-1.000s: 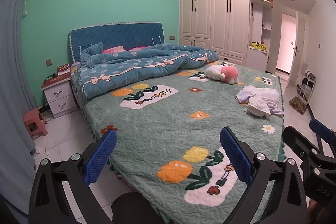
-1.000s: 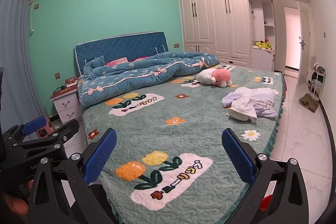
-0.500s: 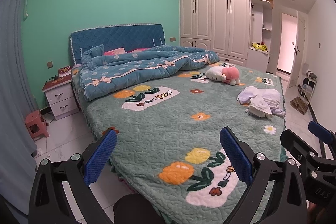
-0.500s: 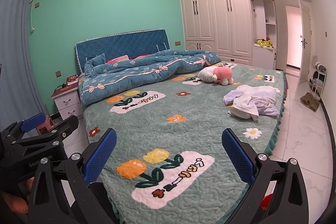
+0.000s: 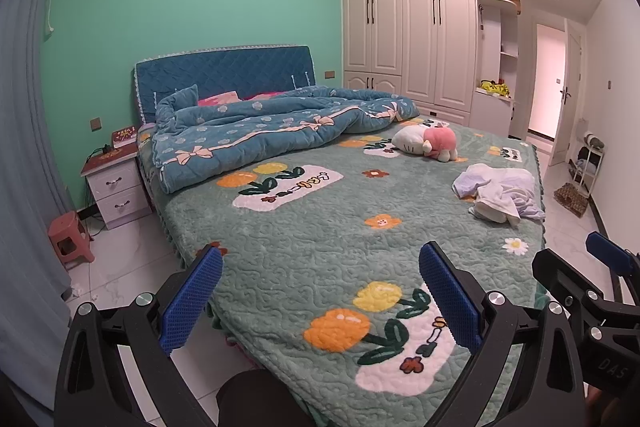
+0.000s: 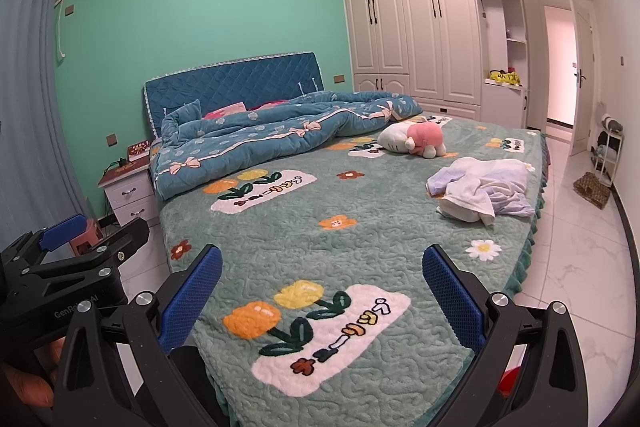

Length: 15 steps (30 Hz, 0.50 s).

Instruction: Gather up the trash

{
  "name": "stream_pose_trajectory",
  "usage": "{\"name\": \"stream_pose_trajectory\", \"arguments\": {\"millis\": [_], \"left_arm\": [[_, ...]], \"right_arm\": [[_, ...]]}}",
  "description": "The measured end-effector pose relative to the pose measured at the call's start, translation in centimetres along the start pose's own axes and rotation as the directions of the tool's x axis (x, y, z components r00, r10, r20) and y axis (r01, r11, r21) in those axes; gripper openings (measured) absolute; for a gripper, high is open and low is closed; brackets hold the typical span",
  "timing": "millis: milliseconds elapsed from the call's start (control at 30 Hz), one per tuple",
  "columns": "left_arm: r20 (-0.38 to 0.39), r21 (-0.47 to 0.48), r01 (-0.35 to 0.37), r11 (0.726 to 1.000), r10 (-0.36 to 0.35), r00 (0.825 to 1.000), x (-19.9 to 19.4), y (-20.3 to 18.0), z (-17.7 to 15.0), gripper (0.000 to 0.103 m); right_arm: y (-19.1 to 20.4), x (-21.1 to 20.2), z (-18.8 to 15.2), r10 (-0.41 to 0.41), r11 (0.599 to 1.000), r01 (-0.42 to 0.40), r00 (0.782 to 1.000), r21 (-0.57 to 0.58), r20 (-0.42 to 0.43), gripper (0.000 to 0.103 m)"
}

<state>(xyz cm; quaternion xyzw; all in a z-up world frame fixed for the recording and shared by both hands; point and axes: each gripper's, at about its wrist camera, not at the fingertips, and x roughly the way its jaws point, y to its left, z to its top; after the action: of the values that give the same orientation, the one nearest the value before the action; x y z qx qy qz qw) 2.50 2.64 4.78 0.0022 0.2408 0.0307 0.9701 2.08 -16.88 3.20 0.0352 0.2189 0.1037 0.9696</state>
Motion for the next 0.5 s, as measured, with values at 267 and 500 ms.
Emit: {"name": "stream_pose_trajectory", "arguments": {"millis": [267,500], "left_arm": [[-0.002,0.001,-0.001,1.000,0.001,1.000,0.01,0.05,0.02,0.097],[-0.001,0.003,-0.001,1.000,0.001,1.000,0.11,0.28,0.10,0.097]], "right_arm": [[0.03,0.25,-0.13,0.003,1.000,-0.003,1.000,0.004,-0.009,0.098],[0.03,0.28,-0.18,0.004,1.000,-0.004,1.000,0.005,-0.010,0.098]]}}
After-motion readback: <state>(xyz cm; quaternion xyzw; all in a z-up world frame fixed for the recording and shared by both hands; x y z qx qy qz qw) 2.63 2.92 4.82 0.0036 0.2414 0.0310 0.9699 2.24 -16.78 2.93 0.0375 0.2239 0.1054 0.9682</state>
